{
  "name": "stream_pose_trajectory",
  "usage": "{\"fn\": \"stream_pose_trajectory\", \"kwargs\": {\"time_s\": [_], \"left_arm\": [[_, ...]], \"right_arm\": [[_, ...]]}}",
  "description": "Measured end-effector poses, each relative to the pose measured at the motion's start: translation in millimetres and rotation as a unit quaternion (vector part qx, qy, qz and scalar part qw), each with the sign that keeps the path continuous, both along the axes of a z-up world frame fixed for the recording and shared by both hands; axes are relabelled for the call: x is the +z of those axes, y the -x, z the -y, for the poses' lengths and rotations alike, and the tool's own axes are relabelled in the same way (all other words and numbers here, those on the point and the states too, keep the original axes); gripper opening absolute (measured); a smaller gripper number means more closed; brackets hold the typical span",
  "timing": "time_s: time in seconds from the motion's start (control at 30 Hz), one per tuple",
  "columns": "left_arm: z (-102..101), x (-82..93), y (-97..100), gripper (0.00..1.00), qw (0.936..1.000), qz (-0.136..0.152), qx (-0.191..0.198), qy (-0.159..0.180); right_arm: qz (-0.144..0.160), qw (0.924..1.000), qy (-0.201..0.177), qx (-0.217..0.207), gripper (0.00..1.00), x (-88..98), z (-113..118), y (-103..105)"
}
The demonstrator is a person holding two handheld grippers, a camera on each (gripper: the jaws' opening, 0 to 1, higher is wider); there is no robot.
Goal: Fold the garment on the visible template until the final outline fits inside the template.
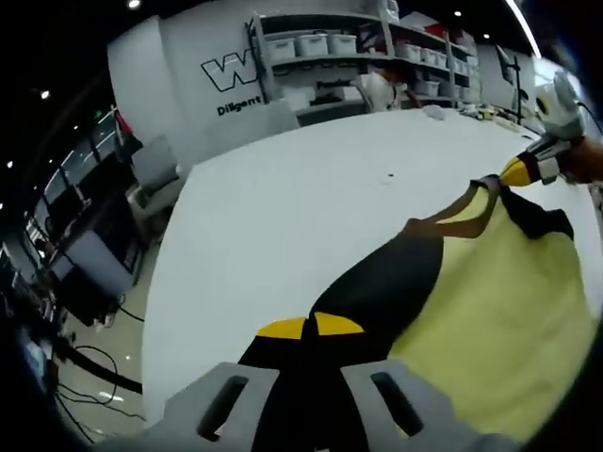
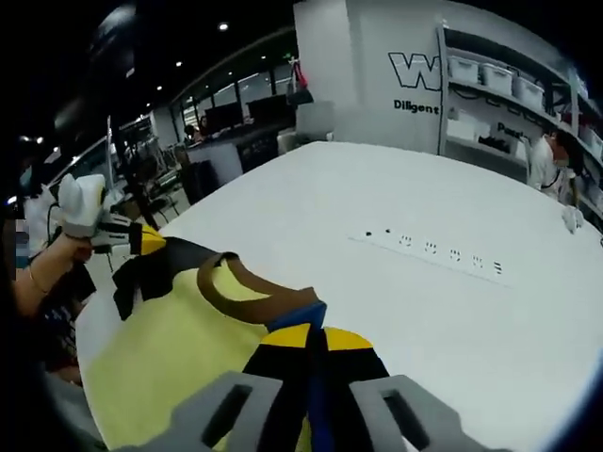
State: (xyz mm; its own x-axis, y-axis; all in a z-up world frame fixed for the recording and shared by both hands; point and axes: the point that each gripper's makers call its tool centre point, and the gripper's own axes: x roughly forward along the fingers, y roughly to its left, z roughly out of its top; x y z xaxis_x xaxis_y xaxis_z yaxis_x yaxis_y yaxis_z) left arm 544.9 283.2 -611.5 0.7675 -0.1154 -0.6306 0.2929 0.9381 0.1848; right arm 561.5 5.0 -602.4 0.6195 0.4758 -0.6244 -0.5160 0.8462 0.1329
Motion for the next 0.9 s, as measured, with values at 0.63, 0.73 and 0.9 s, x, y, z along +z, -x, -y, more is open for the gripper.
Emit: {"fn": "stream_pose_trajectory", "kwargs": {"time_s": [0.63,0.73,0.9], "left_arm": [[-14.7,-52.2,-9.7,0.04,0.9960,-0.077,0.021,-0.040],[-15.0,-56.4,-11.5,0.04,0.9958,-0.079,0.022,-0.040],[-15.8,-54.4,-17.8,0.05,0.9963,-0.071,0.022,-0.042]], "right_arm": [[-0.038,0.9981,0.033,-0.035,0.00,-44.4,11.0,-26.1],[-0.049,0.9974,0.031,-0.043,0.00,-49.4,13.7,-23.1],[-0.057,0.9970,0.021,-0.048,0.00,-49.7,13.3,-18.0]]}}
